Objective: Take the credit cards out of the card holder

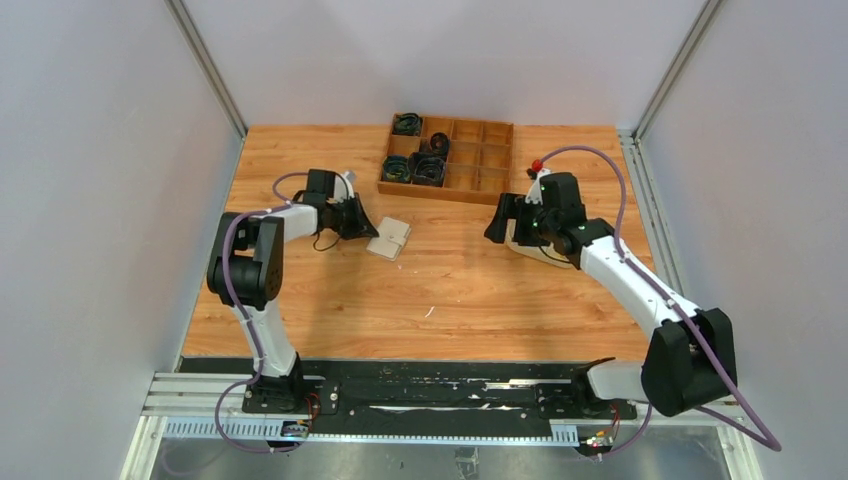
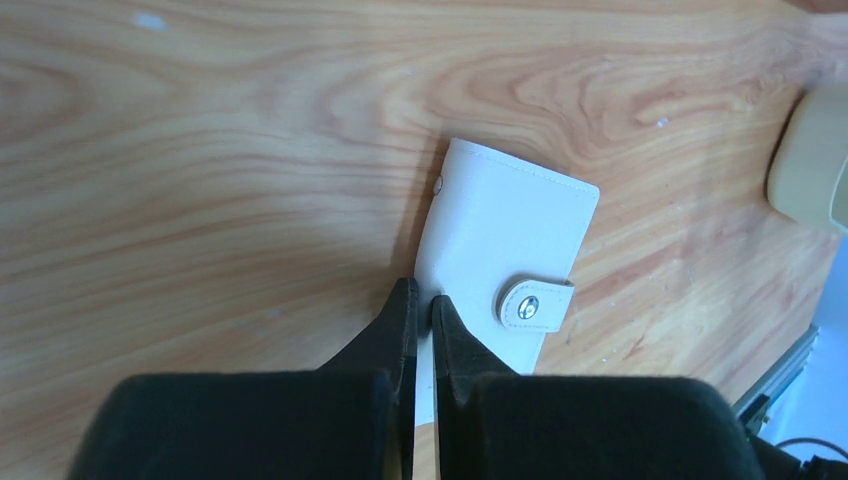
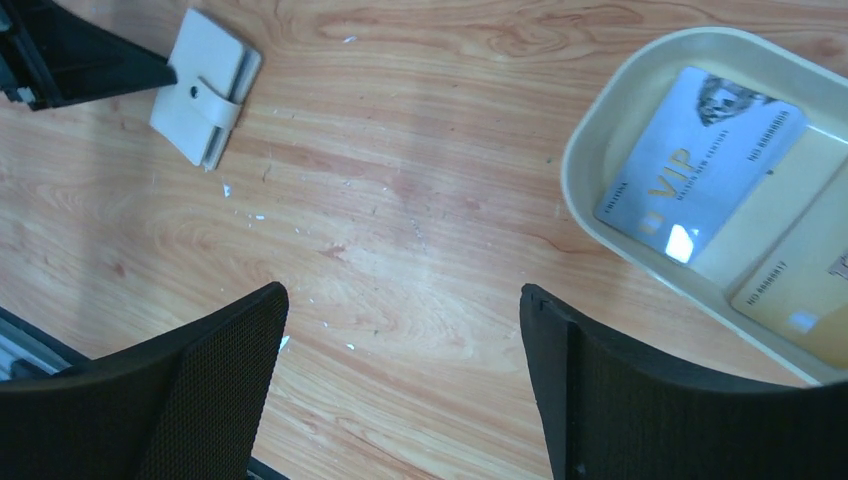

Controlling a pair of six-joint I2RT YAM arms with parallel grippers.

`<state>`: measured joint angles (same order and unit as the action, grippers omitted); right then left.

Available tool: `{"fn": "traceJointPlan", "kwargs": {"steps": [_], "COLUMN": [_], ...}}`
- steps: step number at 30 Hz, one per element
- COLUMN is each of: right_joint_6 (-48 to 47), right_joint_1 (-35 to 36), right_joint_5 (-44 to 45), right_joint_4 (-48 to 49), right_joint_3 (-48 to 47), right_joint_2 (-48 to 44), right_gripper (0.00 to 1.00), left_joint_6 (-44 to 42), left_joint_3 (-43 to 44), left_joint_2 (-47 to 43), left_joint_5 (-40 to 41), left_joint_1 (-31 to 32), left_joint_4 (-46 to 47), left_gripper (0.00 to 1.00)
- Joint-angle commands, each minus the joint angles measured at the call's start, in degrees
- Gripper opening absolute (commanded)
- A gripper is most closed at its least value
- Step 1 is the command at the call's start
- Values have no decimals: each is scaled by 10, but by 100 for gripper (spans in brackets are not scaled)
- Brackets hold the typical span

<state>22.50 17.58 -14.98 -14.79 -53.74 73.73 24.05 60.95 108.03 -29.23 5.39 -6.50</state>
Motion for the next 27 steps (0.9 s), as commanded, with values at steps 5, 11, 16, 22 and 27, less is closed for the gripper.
{"fn": "traceJointPlan", "kwargs": {"steps": [5,11,16,22,27], "right_joint_6": [-86,-125,-131,-145,-143], "right_joint_1": [137,204,225,254,256], "right_joint_5": [115,171,172,185,204], "right_joint_4": [4,24,24,20,19], "right_joint_3": [-44,-108,-173,-232,-252], "right_joint_2": [51,155,228,297,330], "right_gripper": [90,90,89,86,86], "left_joint_6": [52,94,103,141,148], "left_joint_3": [-54,-79,-85,-121,-133], "left_joint_2": [-15,-28,-34,-58,-69], "left_joint_5": [13,19,34,51,59], "left_joint_1": [96,102,102,102,102], "left_joint_4": [41,93,96,133,138], "left_gripper": [0,0,0,0,0]}}
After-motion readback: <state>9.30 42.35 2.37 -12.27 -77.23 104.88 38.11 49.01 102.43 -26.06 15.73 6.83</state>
